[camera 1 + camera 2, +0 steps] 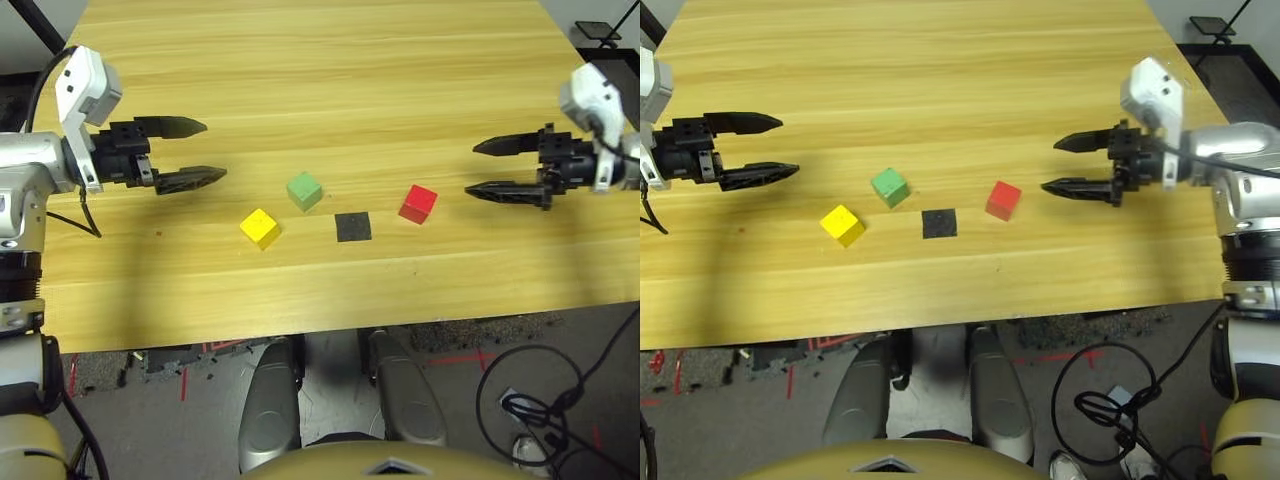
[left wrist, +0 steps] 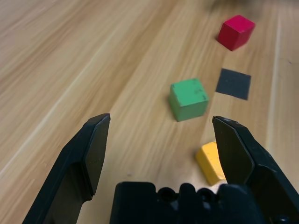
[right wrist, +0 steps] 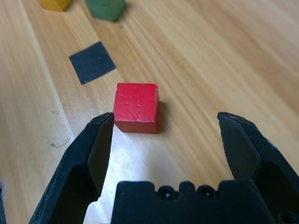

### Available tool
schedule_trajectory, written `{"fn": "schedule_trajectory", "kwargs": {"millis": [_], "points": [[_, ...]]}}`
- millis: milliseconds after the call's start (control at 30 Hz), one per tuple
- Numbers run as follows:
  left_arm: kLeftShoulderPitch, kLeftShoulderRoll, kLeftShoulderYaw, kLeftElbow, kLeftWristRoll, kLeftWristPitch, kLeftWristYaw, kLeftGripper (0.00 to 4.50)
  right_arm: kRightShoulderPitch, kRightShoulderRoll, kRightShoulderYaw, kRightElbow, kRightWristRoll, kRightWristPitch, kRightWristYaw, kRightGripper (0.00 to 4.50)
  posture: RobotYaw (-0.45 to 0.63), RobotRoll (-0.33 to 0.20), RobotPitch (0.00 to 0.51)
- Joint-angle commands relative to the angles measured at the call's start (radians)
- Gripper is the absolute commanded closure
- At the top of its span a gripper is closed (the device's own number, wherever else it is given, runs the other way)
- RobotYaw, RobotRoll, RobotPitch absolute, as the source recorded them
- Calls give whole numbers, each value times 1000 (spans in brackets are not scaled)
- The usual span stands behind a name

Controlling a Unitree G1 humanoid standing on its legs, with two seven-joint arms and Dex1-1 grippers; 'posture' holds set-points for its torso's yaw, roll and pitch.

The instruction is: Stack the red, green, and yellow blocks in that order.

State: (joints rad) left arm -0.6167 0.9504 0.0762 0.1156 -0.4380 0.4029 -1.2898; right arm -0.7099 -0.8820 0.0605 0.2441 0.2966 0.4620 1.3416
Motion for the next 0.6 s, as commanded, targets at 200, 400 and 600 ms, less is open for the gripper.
{"fn": "schedule_trajectory", "kwargs": {"millis": [200, 400, 600], "points": [[12, -11, -17, -91, -4, 87, 34, 35, 16, 33, 73, -90, -16, 52, -4, 0, 159, -38, 253], [40, 6, -3, -157, -25, 113, 26, 35, 2, 66, 110, -65, -52, 13, -12, 0, 178, -34, 255], [48, 11, 6, -180, -49, 121, 16, 35, -15, 95, 141, -13, -101, -40, -13, 0, 192, -29, 255]]}}
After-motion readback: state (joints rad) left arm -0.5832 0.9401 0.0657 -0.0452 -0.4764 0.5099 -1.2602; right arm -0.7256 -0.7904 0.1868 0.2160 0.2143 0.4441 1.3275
